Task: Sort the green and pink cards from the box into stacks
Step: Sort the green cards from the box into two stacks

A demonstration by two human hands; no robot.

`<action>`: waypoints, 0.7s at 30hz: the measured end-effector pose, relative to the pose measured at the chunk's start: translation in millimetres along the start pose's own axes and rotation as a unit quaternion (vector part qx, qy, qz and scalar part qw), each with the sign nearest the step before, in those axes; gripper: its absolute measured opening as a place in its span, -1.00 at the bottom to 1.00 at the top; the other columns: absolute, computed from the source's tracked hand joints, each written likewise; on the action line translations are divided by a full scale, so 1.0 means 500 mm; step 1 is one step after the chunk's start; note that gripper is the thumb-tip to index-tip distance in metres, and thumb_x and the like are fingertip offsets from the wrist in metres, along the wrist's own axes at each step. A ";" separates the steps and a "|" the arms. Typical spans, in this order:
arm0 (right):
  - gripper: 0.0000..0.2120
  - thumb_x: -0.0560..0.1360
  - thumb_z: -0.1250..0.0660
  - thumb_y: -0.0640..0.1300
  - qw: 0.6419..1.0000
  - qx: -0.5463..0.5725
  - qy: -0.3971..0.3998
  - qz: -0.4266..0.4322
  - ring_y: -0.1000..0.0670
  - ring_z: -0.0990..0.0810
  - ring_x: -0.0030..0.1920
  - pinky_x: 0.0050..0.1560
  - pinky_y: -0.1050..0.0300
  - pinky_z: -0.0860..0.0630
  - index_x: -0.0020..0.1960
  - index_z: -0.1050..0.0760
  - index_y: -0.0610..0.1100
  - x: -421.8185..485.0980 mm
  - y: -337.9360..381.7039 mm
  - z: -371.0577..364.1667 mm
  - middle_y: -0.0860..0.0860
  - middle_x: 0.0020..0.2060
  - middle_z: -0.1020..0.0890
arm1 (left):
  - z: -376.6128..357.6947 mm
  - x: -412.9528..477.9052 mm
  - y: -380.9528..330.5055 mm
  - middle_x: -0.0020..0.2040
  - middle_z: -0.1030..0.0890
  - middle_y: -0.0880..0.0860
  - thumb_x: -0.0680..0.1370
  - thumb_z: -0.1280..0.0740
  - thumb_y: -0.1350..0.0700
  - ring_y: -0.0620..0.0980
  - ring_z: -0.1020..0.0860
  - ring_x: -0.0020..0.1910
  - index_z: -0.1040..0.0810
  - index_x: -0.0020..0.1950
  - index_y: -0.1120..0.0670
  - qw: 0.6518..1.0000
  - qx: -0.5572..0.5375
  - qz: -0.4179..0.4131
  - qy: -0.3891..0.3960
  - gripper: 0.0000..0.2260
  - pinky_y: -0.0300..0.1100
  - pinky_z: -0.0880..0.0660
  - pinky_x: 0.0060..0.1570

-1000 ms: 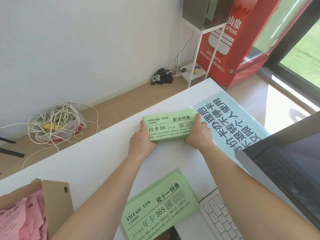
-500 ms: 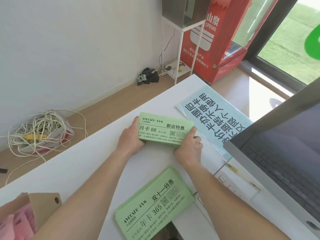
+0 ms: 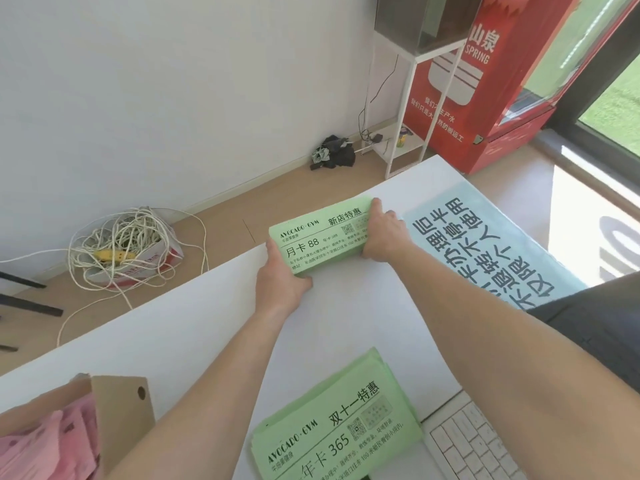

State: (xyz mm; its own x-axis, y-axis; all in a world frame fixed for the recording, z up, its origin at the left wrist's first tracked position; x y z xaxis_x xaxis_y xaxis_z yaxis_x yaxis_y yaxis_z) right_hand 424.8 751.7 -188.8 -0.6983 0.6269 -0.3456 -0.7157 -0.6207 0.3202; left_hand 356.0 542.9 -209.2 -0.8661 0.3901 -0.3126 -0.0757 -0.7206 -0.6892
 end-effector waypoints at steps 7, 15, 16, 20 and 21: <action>-0.13 0.40 -0.48 -0.21 1.000 -0.007 0.001 -0.005 -0.31 -0.48 0.19 0.13 -0.10 -0.43 0.52 -0.02 -0.15 0.051 -0.016 0.018 -0.22 0.16 -0.44 | -0.018 0.036 -0.025 0.08 -0.58 -0.01 0.41 -0.48 0.17 0.08 -0.57 -0.05 0.02 0.60 0.01 1.000 0.000 -0.001 0.009 -0.09 -0.17 -0.49 -0.20; 0.09 0.39 -0.48 -0.28 0.995 0.061 -0.059 -0.057 -0.32 -0.29 0.36 0.31 -0.09 -0.37 0.62 0.24 -0.16 -0.054 -0.022 0.019 -0.26 0.38 -0.27 | 0.058 -0.038 0.041 0.53 -0.32 -0.03 0.45 -0.51 -0.03 0.05 -0.40 0.43 0.05 0.65 0.02 0.998 -0.041 0.036 0.036 -0.04 -0.02 -0.40 0.34; 0.06 0.41 -0.48 -0.25 0.993 0.062 -0.080 -0.053 -0.32 -0.27 0.38 0.37 -0.09 -0.32 0.62 0.20 -0.18 -0.092 -0.028 0.013 -0.27 0.40 -0.26 | 0.072 -0.070 0.063 0.55 -0.30 -0.01 0.46 -0.51 -0.06 0.05 -0.37 0.46 -0.01 0.64 0.02 0.998 -0.036 0.045 0.036 -0.08 0.03 -0.36 0.40; -0.16 0.51 -0.42 -0.01 0.994 0.103 -0.027 -0.022 -0.26 -0.30 0.41 0.41 -0.14 -0.31 0.62 -0.03 -0.15 -0.257 -0.057 -0.039 -0.19 0.44 -0.30 | 0.123 -0.215 0.143 0.49 -0.41 -0.01 0.49 -0.47 -0.11 0.03 -0.39 0.44 -0.20 0.59 0.03 0.998 -0.018 0.059 0.019 -0.24 0.03 -0.35 0.40; -0.21 0.52 -0.40 0.07 0.994 0.105 0.010 -0.014 -0.22 -0.34 0.41 0.39 -0.16 -0.37 0.61 -0.10 -0.11 -0.293 -0.066 -0.051 -0.16 0.45 -0.33 | 0.130 -0.247 0.157 0.48 -0.42 -0.01 0.49 -0.46 -0.13 0.03 -0.40 0.43 -0.22 0.58 0.03 0.998 -0.013 0.061 0.018 -0.26 0.02 -0.35 0.39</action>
State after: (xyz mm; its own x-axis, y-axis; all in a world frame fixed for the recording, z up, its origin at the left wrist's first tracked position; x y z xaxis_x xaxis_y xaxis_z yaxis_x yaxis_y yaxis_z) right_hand 551.1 668.4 -171.0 -0.6791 0.6317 -0.3738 -0.7235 -0.4903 0.4858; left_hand 424.7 400.7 -182.2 -0.8493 0.3217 -0.4186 0.0420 -0.7492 -0.6610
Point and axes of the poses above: each hand's wrist, its own x-axis towards the middle knuckle, its own z-axis out of the back of the hand, y = z × x, the point moved 2 cm from there along x, towards the middle knuckle
